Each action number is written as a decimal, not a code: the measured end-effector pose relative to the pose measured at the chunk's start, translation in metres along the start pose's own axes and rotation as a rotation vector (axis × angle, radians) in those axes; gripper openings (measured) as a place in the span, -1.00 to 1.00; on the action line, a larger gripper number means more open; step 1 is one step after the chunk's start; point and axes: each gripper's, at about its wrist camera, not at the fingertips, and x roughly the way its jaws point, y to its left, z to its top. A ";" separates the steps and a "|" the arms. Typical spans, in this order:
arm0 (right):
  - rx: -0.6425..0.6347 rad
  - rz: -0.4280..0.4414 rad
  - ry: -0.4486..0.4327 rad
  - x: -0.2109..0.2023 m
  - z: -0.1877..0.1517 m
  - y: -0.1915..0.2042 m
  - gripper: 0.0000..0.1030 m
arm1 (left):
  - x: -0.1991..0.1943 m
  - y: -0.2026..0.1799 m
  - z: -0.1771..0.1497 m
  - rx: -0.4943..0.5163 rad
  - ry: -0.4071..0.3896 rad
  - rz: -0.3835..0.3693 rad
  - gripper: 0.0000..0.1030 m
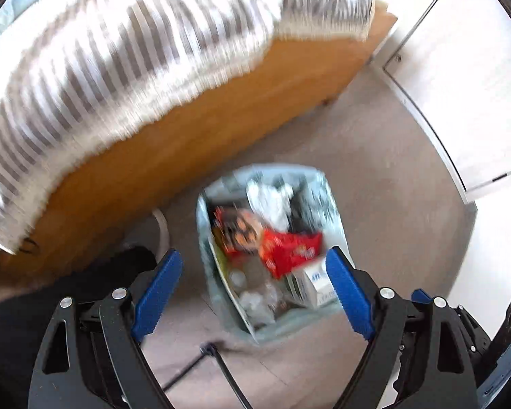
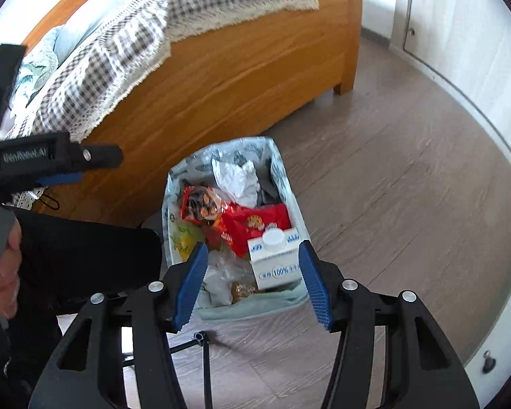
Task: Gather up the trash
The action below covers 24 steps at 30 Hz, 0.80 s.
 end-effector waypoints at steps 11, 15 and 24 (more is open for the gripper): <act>-0.177 -0.025 -0.171 -0.060 0.052 0.068 0.08 | -0.132 0.055 0.025 -0.072 -0.273 -0.030 0.62; -0.251 0.002 -0.245 -0.081 0.073 0.110 0.11 | -0.198 0.100 0.018 -0.156 -0.409 0.013 0.63; -0.449 0.101 -0.373 -0.124 0.096 0.232 0.21 | -0.326 0.204 -0.035 -0.330 -0.637 0.195 0.71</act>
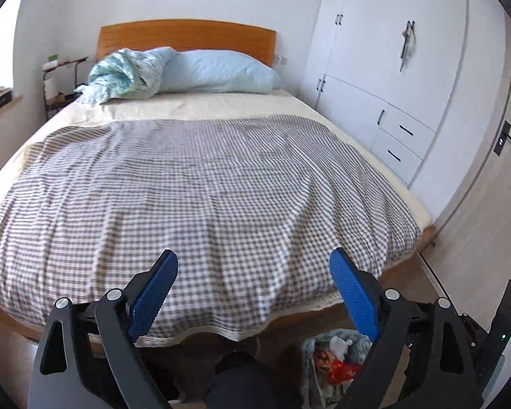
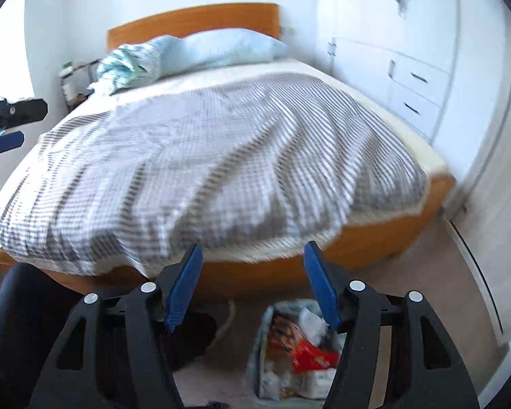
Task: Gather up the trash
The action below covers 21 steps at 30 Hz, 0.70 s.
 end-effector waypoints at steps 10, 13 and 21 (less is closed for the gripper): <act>-0.153 0.133 -0.159 -0.033 0.062 0.132 0.27 | -0.112 0.120 0.021 -0.032 -0.178 0.192 0.81; -0.189 0.172 -0.210 -0.053 0.070 0.165 0.32 | -0.147 0.141 0.020 -0.043 -0.230 0.220 0.85; -0.237 0.222 -0.379 -0.127 0.073 0.204 0.48 | -0.226 0.154 -0.007 -0.038 -0.348 0.270 0.85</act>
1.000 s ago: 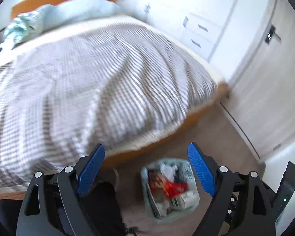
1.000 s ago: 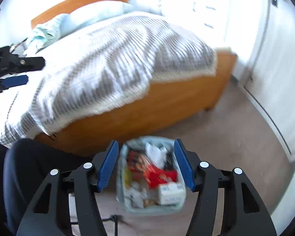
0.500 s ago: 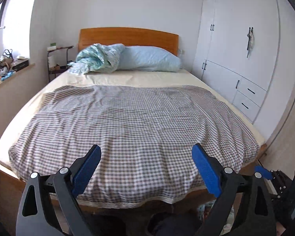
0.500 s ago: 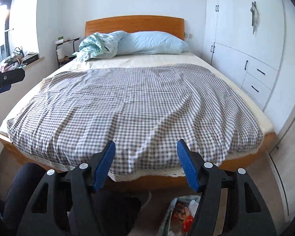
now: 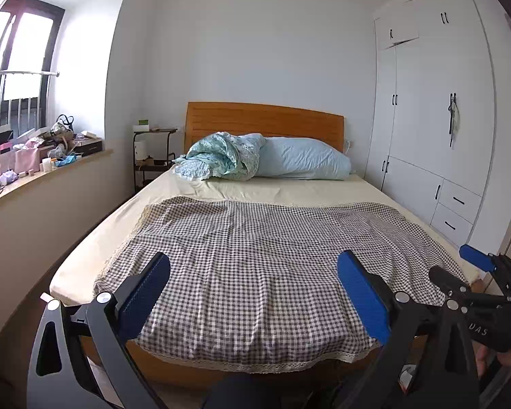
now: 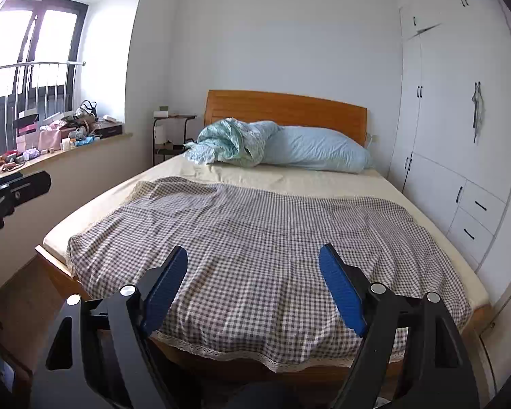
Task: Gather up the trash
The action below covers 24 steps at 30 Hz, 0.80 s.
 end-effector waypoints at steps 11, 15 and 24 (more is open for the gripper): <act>0.032 0.013 -0.118 -0.057 -0.008 0.012 0.65 | -0.079 0.012 -0.018 -0.032 -0.094 0.041 0.85; 0.053 -0.006 -0.115 -0.076 -0.019 0.018 0.73 | -0.111 0.012 -0.037 -0.048 -0.117 0.058 0.85; 0.073 -0.034 -0.126 -0.123 -0.051 0.042 0.73 | -0.173 0.002 -0.073 0.054 -0.212 0.110 0.85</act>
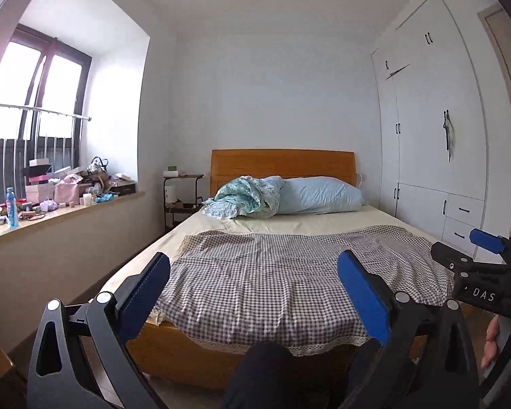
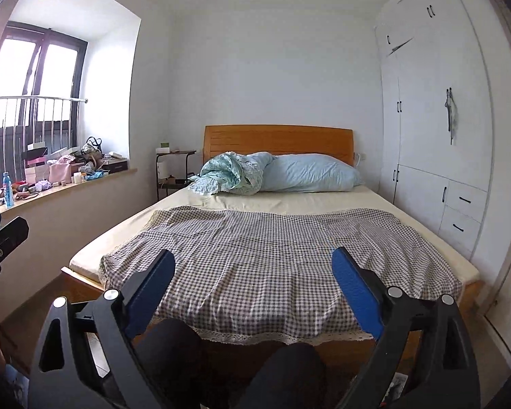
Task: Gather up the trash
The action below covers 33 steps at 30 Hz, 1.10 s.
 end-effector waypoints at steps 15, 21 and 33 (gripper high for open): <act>-0.059 0.006 -0.072 -0.082 -0.058 0.020 0.73 | -0.054 0.018 -0.033 -0.079 0.001 0.028 0.85; -0.035 0.000 -0.059 -0.077 -0.052 0.015 0.73 | -0.057 0.008 -0.033 -0.029 -0.008 0.028 0.85; -0.016 -0.008 -0.039 -0.081 -0.057 0.014 0.73 | -0.060 0.009 -0.033 -0.028 -0.014 0.028 0.85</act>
